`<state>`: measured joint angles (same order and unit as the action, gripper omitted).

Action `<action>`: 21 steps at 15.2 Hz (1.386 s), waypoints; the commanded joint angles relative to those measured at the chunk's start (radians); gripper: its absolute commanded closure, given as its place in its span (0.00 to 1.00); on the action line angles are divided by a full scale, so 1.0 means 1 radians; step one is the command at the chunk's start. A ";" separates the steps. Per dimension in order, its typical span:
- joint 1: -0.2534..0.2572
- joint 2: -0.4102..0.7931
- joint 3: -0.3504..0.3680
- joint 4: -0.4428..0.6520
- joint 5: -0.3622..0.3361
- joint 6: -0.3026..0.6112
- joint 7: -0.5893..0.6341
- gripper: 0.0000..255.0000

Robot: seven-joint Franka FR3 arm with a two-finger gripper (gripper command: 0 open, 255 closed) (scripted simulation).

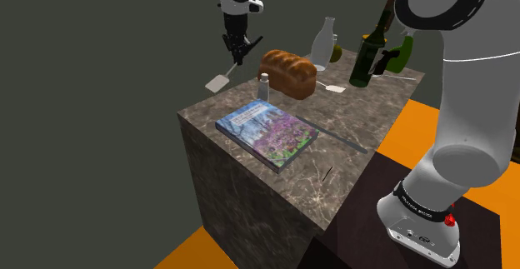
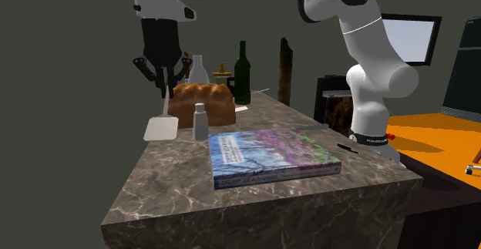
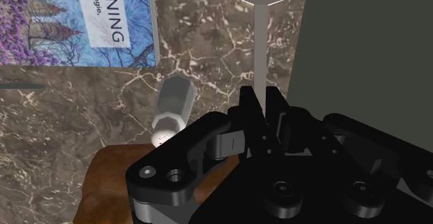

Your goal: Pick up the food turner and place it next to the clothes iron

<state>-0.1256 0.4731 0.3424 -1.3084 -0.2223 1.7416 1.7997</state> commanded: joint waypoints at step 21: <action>-0.183 -0.298 -0.039 -0.256 0.102 -0.011 -0.212 1.00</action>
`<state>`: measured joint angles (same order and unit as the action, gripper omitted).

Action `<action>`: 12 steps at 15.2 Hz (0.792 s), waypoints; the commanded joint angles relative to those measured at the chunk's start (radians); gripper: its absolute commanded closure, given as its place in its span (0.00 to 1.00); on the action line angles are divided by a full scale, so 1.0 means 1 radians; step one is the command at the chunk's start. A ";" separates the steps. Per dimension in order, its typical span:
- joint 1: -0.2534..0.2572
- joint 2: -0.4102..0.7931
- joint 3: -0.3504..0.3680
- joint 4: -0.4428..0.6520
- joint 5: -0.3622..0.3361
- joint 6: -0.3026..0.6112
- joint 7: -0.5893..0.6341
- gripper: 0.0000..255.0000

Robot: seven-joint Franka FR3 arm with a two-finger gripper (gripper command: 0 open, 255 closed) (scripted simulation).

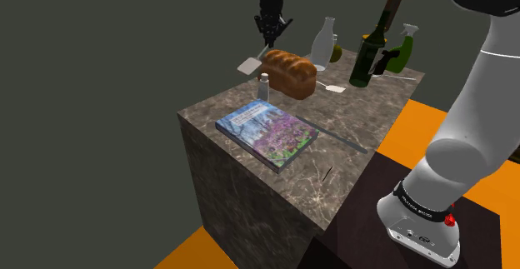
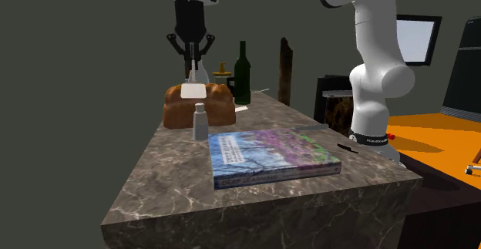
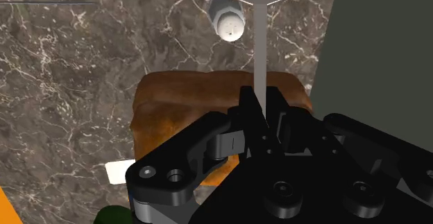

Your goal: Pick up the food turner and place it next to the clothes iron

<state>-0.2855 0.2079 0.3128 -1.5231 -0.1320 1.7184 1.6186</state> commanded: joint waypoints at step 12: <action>-0.179 -0.259 -0.136 -0.320 0.076 0.092 -0.317 1.00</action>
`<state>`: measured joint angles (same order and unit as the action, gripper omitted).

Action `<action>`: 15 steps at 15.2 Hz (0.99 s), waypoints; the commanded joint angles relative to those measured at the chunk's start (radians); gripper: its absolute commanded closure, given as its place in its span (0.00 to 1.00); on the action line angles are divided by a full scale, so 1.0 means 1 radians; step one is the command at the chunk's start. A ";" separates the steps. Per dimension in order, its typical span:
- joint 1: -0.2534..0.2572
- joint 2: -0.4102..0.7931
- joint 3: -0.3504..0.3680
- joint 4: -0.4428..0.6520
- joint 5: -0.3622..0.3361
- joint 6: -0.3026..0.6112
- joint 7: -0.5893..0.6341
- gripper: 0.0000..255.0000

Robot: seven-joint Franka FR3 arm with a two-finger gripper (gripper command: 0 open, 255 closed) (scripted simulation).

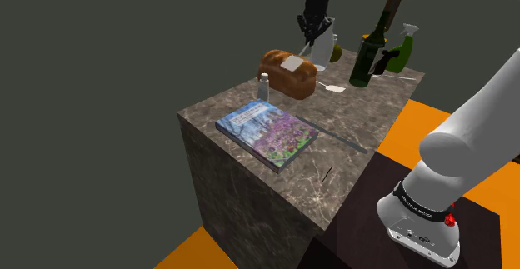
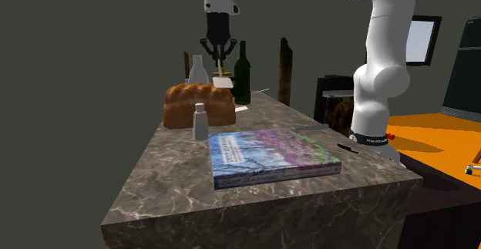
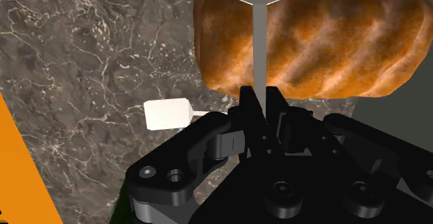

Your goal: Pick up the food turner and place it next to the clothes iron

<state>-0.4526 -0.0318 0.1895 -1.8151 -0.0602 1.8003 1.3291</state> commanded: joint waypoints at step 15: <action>-0.173 -0.097 -0.215 -0.121 0.002 0.047 -0.388 1.00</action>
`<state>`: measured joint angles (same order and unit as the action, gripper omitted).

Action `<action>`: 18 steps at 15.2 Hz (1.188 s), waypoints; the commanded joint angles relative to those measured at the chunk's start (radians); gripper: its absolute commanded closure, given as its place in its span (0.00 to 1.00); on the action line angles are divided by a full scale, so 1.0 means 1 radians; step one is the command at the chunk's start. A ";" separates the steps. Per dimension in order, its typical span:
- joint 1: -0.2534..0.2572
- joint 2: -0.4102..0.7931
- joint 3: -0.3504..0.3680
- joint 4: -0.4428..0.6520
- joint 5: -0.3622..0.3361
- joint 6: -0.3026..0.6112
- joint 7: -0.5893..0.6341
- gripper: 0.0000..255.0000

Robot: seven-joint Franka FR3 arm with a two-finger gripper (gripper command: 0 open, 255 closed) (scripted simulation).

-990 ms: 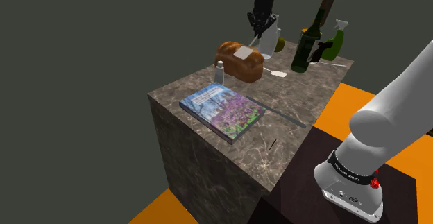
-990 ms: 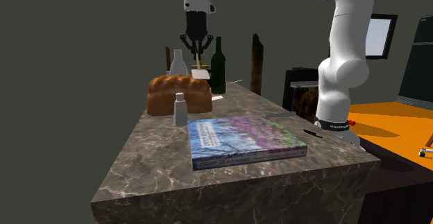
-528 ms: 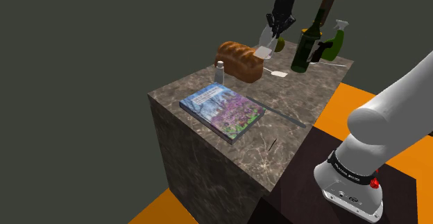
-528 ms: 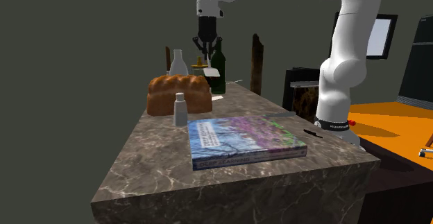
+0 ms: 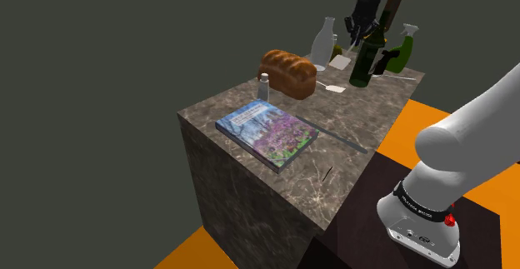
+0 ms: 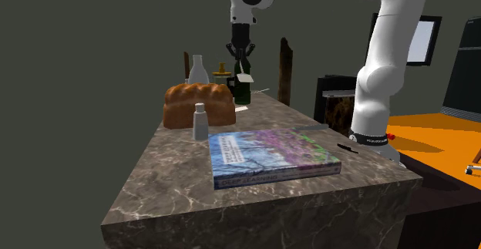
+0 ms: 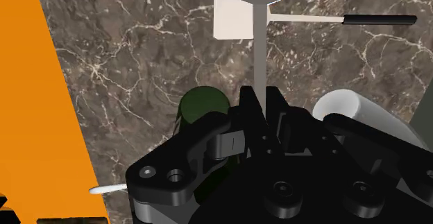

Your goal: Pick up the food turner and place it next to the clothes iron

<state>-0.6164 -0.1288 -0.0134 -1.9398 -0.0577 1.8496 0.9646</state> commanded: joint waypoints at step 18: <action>-0.209 0.204 -0.240 0.239 0.045 -0.018 -0.462 1.00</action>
<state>-0.8133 0.0578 -0.2431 -1.7194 -0.0191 1.8327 0.5280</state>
